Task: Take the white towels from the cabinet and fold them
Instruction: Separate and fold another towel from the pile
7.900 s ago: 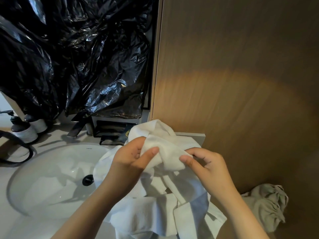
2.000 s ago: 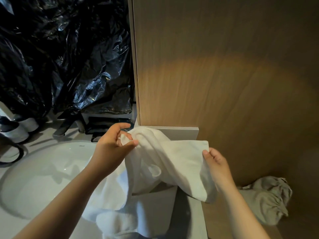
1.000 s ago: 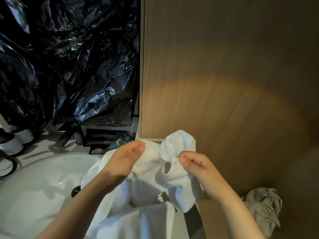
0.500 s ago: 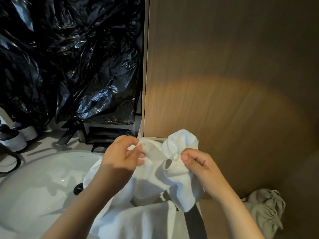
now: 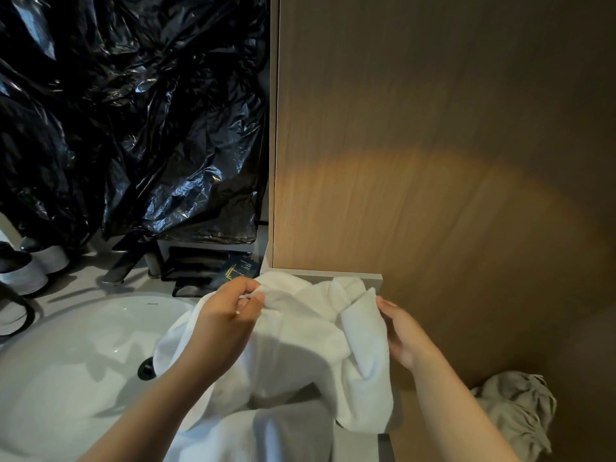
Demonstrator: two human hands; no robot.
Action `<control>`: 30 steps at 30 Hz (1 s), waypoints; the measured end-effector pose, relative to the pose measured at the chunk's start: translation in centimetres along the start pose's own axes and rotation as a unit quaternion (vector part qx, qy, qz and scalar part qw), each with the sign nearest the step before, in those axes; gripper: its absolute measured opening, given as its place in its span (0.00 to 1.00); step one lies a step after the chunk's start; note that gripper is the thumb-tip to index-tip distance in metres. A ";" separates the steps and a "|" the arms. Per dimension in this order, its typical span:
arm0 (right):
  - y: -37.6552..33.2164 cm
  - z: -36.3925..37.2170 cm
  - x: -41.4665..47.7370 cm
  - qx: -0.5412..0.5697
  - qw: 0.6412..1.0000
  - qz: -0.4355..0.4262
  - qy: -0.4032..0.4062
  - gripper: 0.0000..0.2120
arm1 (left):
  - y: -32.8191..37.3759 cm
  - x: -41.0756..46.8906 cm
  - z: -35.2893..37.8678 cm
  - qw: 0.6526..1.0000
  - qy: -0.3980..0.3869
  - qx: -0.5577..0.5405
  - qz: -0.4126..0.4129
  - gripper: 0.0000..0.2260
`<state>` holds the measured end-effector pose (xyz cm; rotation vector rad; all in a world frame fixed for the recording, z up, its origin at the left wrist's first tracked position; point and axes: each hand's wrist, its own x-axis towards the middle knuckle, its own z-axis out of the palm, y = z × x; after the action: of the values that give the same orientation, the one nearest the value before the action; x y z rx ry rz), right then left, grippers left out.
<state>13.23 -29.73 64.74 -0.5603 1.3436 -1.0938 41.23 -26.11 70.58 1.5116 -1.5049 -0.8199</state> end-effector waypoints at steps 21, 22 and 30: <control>1.9 5.4 -7.3 -0.430 0.847 -0.157 -0.270 0.11 | 0.6 2.9 1.9 0.959 -0.170 -0.217 -0.062 0.07; 1.6 4.9 -7.5 -0.386 0.871 -0.167 -0.253 0.12 | 0.3 2.3 2.1 0.959 -0.182 -0.207 -0.063 0.07; 1.3 3.6 -8.8 -0.336 0.901 -0.184 -0.203 0.16 | -0.7 2.4 2.9 0.993 0.020 -0.071 -0.095 0.14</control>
<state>18.18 -22.45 68.63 -1.5186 1.2448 -0.7132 39.12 -28.86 68.97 1.5704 -1.2588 -0.9803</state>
